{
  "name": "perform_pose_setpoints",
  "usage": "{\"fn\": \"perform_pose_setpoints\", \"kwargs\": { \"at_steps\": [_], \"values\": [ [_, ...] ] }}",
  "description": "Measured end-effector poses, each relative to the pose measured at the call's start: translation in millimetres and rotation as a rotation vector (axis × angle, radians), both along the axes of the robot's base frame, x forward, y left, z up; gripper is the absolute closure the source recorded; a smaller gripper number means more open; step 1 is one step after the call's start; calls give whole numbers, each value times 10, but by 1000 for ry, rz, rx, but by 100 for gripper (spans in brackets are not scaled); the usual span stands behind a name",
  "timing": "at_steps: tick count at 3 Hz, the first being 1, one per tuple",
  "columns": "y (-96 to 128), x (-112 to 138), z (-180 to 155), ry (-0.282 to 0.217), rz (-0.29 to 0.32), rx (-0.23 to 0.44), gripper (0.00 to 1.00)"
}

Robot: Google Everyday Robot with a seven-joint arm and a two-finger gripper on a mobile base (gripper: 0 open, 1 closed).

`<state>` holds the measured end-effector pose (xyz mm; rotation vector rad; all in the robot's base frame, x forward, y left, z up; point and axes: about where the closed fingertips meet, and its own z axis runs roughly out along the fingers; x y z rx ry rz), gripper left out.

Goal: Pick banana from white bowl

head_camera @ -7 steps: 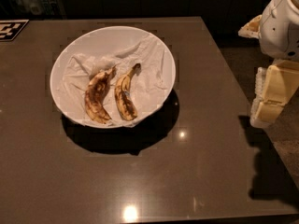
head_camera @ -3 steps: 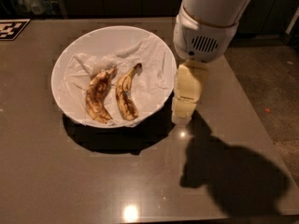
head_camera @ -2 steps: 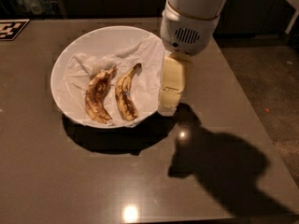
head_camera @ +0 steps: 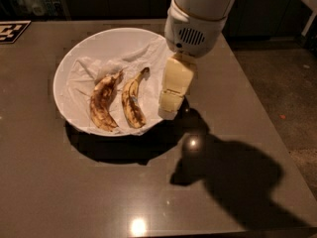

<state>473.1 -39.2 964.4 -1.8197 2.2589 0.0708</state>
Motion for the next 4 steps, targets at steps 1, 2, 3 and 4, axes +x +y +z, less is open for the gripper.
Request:
{"fn": "perform_pose_setpoints", "kwargs": {
  "at_steps": [1,2,3,4],
  "values": [
    [142,96,-55,16,-71,-56,0],
    [306,200,-144,21,-148,-129,0],
    [384,260,-140,0,-157,-106,0],
    [473,302,-218,24,-152,-58,0]
  ]
}}
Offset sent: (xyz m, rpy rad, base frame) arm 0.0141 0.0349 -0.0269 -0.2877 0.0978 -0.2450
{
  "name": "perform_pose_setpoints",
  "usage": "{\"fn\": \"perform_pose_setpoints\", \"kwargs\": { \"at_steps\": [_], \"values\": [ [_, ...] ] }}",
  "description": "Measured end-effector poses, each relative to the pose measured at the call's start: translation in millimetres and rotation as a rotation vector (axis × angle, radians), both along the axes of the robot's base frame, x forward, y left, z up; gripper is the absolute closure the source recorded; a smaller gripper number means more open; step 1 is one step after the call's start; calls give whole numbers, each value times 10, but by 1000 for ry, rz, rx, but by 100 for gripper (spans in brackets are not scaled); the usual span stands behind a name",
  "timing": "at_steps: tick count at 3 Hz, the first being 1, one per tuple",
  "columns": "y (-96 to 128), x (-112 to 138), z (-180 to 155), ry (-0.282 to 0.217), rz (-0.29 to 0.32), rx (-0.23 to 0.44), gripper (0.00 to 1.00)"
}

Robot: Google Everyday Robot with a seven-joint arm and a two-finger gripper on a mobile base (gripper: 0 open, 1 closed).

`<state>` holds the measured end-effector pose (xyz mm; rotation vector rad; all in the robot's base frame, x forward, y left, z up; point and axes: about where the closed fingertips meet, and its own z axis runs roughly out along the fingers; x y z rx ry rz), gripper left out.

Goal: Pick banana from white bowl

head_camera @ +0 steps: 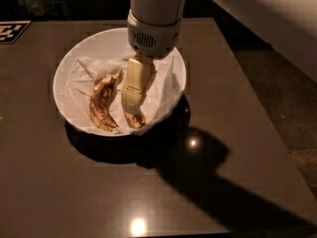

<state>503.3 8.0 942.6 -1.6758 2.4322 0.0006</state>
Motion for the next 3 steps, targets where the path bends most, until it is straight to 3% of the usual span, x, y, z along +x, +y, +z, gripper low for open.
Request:
{"fn": "perform_pose_setpoints", "kwargs": {
  "at_steps": [2,3],
  "values": [
    [185,20,-246,115,-29,17,0],
    [190,20,-252,117,-30,17,0]
  ]
}}
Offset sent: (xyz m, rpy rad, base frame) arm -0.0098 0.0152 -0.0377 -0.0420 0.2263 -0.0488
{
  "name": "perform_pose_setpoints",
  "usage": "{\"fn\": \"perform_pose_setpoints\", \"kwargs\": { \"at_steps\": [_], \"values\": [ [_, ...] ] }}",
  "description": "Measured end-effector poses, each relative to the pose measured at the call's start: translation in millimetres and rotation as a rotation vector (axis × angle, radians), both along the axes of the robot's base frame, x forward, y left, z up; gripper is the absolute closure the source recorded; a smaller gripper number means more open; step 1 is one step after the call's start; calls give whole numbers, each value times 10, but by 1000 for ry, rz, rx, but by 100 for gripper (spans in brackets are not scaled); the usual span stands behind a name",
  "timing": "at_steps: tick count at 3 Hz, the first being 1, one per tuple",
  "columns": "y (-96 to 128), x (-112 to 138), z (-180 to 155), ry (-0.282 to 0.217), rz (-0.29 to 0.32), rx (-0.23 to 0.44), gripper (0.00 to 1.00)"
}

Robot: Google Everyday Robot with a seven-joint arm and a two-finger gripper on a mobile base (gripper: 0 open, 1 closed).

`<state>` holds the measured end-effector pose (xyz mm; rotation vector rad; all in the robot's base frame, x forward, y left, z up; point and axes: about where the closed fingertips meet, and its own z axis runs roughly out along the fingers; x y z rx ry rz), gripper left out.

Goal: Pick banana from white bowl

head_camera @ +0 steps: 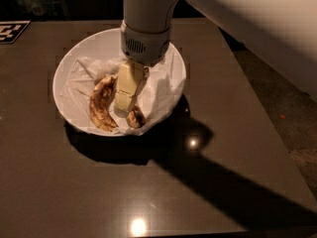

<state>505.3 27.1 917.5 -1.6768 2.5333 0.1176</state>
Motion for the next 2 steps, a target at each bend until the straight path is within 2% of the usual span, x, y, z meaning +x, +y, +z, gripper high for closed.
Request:
{"fn": "perform_pose_setpoints", "kwargs": {
  "at_steps": [1,2],
  "values": [
    [120,52,-98,-17,-32,2,0],
    [183,91,-208,-6,-90,-16,0]
  ]
}}
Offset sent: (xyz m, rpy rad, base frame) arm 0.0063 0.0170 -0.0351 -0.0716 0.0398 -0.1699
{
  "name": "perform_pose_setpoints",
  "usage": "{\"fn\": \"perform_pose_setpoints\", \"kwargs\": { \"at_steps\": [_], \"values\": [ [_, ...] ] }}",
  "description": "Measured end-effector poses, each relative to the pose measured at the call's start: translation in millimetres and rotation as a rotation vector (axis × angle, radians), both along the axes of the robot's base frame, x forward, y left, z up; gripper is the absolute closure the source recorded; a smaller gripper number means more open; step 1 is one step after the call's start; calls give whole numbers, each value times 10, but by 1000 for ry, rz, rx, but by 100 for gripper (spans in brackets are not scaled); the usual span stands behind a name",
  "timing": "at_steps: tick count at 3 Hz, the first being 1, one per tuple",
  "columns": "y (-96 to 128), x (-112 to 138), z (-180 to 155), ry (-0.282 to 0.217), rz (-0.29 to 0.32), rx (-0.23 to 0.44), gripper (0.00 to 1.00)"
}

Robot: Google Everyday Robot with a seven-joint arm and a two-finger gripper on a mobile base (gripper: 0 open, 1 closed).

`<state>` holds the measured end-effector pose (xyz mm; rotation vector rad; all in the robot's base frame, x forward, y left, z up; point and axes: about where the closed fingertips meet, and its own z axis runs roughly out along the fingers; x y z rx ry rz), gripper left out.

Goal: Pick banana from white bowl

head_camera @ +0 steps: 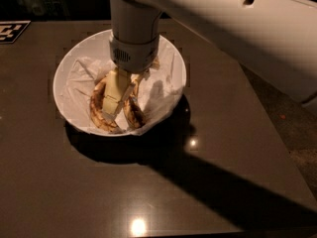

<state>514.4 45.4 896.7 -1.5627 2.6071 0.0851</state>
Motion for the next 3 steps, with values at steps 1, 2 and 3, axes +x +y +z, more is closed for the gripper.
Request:
{"fn": "perform_pose_setpoints", "kwargs": {
  "at_steps": [1,2,3],
  "values": [
    [27,7,-71,13,-46,-13,0],
    [43,17,-119,33,-64,-13,9],
    [47,22,-149,43,-76,-10,17]
  ]
}}
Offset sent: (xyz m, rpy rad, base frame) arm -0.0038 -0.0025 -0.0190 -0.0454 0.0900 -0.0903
